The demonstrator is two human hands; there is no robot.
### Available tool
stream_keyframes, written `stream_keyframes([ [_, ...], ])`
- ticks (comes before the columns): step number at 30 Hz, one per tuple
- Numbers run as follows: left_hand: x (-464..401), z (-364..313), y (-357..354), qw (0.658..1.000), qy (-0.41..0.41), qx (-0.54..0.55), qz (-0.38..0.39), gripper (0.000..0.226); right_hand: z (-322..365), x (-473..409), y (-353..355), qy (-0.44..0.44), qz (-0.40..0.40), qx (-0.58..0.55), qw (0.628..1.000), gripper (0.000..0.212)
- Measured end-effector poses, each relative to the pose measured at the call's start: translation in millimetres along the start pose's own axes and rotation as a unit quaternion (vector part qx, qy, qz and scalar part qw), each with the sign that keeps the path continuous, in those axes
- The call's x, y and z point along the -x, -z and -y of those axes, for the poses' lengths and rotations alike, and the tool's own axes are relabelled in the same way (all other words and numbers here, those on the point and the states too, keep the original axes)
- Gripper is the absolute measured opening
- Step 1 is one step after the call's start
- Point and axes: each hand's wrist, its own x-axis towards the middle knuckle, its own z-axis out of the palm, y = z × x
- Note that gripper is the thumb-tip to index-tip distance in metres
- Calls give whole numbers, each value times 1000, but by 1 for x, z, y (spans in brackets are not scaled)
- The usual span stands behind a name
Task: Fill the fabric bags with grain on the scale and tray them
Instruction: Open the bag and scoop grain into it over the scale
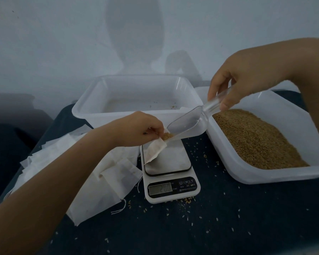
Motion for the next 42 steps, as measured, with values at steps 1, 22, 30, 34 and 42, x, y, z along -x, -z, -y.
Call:
stream_keyframes([
  [1,1,1,0,1000,2,4,-6,13,-3,1,-4,0,-3,-5,1000,21],
  [22,7,-11,5,986,20,-38,-164,7,-75,30,-146,-152,-305,-388,856,32],
  [30,-11,-18,-20,991,88,-7,-105,9,-96,5,-140,-306,-200,-274,890,45],
  [34,-21,-10,-33,989,119,3,-89,15,-94,-7,-146,-331,-151,-227,903,55],
  [42,-23,2,-48,989,119,0,-86,48,-94,-11,-156,-338,-99,-149,924,40],
])
